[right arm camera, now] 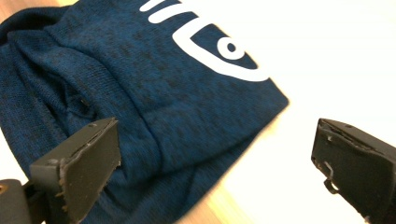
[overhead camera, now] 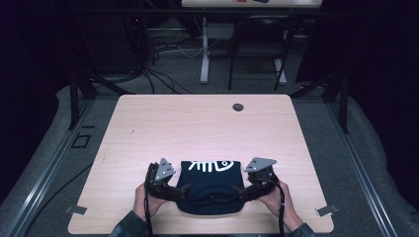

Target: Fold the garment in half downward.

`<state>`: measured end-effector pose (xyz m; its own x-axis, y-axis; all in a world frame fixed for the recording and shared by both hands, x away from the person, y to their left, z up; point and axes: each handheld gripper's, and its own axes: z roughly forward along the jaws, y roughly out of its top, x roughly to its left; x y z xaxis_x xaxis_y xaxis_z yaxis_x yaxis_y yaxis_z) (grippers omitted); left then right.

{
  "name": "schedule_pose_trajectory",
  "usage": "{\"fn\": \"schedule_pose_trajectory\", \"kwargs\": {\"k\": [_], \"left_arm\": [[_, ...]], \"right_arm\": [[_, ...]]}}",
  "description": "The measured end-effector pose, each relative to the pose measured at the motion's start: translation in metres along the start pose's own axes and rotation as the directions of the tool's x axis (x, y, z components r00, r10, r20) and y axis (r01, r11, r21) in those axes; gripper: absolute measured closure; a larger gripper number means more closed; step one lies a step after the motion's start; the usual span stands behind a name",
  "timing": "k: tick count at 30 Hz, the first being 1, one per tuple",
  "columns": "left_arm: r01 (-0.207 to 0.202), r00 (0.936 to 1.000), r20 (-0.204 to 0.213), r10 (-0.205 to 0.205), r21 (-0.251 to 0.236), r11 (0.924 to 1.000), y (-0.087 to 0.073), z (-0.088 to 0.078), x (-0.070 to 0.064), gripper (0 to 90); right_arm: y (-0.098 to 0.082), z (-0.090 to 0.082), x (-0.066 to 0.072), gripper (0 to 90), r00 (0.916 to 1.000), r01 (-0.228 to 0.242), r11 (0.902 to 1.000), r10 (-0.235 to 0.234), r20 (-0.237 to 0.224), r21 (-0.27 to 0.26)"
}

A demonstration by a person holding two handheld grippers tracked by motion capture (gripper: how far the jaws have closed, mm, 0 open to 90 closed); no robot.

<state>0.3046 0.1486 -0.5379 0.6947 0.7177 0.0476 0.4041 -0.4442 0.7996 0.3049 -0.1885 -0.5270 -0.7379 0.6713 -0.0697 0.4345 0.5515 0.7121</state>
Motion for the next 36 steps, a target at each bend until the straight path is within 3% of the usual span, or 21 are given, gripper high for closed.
{"fn": "schedule_pose_trajectory", "kwargs": {"k": [4,11,18,23,32,36], "left_arm": [[0.021,0.9994,-0.026,-0.021,-0.008,0.9998,-0.003,-0.005,0.008,0.1],[0.049,0.9965,-0.068,-0.049,0.003,0.9988,-0.012,-0.008,0.022,0.1],[0.058,0.9936,-0.101,-0.051,0.064,0.9963,-0.025,-0.003,0.035,0.0],[0.041,0.9919,-0.124,-0.027,0.113,0.9927,-0.031,0.005,0.039,0.0],[0.04,0.9951,-0.097,-0.023,0.17,0.9847,-0.037,0.018,0.041,0.0],[0.04,0.9955,-0.091,-0.024,0.181,0.9827,-0.039,0.022,0.042,0.0]], "right_arm": [[-0.006,-0.013,-0.005,2.5,0.9993,-0.023,0.9988,0.025,0.03,-0.043],[-0.025,-0.025,-0.019,2.1,0.9935,-0.089,0.9952,0.091,0.067,-0.04],[-0.048,-0.03,-0.036,2.1,0.9815,-0.161,0.9869,0.162,0.103,-0.015],[-0.06,-0.03,-0.046,2.6,0.9764,-0.181,0.9834,0.179,0.121,0.007],[-0.072,-0.013,-0.054,2.7,0.9739,-0.202,0.9758,0.191,0.122,0.083],[-0.075,-0.01,-0.056,2.7,0.972,-0.216,0.9721,0.204,0.116,0.092]]}}
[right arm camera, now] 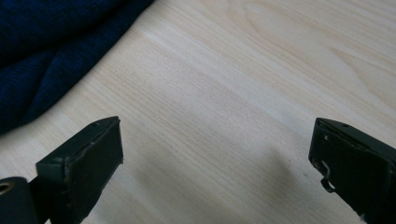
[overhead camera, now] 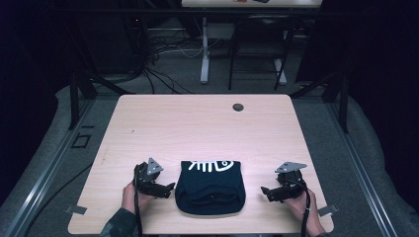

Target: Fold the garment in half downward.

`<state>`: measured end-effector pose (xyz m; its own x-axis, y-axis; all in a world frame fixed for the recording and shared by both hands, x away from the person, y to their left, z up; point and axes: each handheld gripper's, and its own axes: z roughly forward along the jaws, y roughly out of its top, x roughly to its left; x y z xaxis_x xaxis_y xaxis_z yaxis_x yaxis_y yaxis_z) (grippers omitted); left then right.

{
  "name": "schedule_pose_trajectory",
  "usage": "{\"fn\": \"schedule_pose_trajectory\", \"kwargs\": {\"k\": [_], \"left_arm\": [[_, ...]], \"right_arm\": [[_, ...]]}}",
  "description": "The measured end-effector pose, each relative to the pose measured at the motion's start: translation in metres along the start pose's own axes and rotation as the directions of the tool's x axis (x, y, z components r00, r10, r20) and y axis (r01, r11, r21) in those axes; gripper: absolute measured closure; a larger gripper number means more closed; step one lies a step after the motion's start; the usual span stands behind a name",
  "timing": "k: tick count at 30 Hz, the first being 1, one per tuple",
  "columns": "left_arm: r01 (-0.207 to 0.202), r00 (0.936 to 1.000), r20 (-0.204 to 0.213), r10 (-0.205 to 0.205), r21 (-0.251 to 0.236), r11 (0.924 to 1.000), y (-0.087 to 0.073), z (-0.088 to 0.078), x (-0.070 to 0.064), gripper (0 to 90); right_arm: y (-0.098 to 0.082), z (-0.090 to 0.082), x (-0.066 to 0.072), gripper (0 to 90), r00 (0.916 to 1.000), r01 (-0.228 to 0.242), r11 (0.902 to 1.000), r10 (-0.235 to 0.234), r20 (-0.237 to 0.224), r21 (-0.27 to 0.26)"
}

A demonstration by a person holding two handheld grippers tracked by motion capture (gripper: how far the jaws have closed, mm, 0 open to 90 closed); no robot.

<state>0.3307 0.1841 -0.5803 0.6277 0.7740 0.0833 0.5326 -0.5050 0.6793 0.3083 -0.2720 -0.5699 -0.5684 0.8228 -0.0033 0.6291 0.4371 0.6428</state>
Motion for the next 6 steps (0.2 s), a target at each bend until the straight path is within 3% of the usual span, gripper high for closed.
{"fn": "schedule_pose_trajectory", "kwargs": {"k": [6], "left_arm": [[0.001,1.0,0.001,-0.001,0.017,0.9999,-0.001,0.0026,0.0014,0.0]], "right_arm": [[-0.0014,0.0052,-0.0029,2.7,1.0,-0.001,0.9996,0.001,-0.007,0.03]]}}
